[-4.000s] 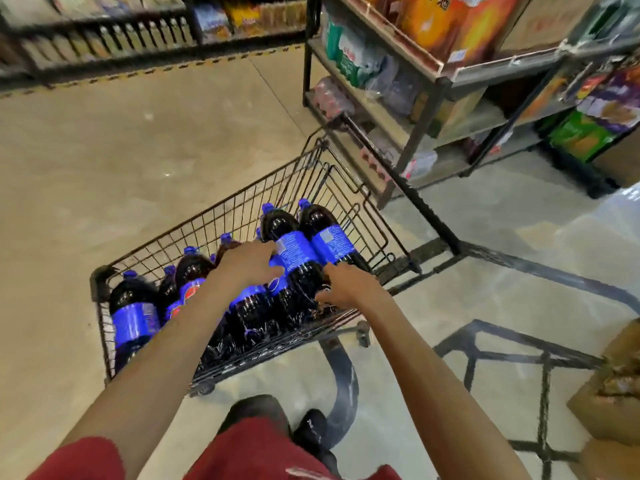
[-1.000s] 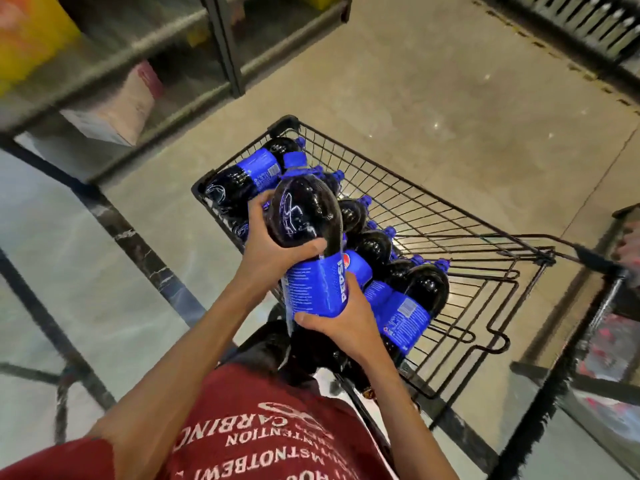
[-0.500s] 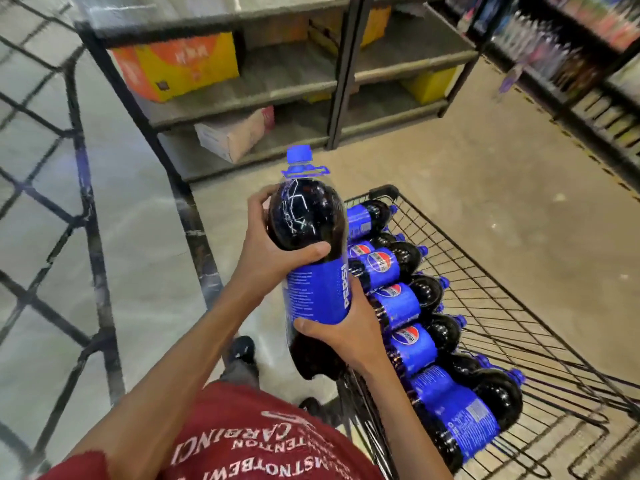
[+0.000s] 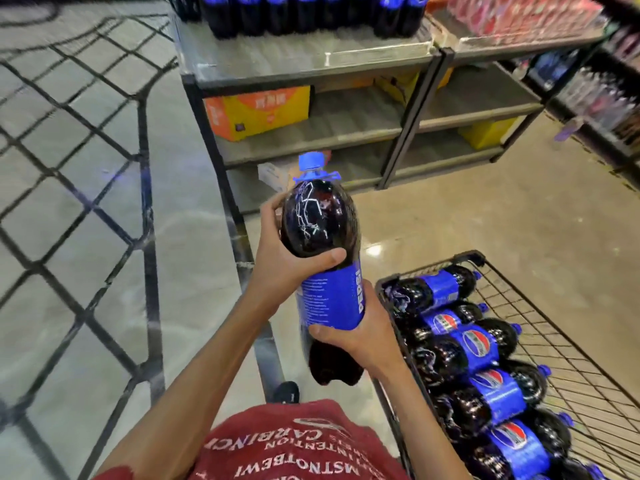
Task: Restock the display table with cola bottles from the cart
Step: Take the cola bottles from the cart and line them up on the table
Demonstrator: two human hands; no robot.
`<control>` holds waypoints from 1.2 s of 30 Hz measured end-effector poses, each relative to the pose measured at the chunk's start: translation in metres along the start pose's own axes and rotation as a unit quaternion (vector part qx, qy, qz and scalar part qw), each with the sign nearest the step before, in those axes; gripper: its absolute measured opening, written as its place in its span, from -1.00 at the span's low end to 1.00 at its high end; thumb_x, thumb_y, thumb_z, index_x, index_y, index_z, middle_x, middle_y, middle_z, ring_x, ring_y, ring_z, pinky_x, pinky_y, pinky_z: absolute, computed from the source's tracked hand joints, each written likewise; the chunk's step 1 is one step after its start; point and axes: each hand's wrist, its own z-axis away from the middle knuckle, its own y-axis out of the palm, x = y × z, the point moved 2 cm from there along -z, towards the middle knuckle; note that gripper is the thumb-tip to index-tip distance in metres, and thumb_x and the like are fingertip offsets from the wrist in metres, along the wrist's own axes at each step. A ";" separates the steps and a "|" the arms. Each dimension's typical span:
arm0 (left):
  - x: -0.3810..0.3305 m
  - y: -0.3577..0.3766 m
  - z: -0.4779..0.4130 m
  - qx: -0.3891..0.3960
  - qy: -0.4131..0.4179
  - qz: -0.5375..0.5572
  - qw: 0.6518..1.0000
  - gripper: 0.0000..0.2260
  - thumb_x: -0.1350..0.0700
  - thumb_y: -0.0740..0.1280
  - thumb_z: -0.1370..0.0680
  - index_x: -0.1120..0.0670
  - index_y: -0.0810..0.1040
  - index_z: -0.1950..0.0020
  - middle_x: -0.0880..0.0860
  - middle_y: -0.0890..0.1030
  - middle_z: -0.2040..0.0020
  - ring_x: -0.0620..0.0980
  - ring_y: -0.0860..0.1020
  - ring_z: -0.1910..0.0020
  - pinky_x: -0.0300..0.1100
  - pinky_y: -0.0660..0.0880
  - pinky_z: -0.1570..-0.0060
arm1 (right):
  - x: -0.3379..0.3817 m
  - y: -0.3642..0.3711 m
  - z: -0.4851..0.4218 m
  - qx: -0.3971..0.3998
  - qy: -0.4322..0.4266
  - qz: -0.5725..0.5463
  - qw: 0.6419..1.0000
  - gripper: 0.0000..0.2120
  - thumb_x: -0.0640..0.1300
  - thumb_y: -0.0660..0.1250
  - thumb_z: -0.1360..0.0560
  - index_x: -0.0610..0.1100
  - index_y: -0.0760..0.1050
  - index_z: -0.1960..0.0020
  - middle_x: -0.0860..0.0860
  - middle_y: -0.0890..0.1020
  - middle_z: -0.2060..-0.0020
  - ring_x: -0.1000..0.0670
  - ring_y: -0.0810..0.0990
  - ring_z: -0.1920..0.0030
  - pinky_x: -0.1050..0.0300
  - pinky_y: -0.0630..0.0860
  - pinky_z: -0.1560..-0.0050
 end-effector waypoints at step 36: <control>0.021 0.005 -0.495 -0.025 0.030 -0.047 0.998 -0.09 -0.05 0.65 -0.15 -0.06 0.27 -0.40 -0.23 0.49 -0.28 -0.18 0.53 -0.28 -0.24 0.49 -0.22 | 0.123 -0.018 -0.497 0.045 -0.037 -0.064 0.996 -0.19 0.20 0.69 -0.13 0.25 0.38 -0.27 0.25 0.64 -0.10 0.10 0.67 -0.09 -0.04 0.67 -0.06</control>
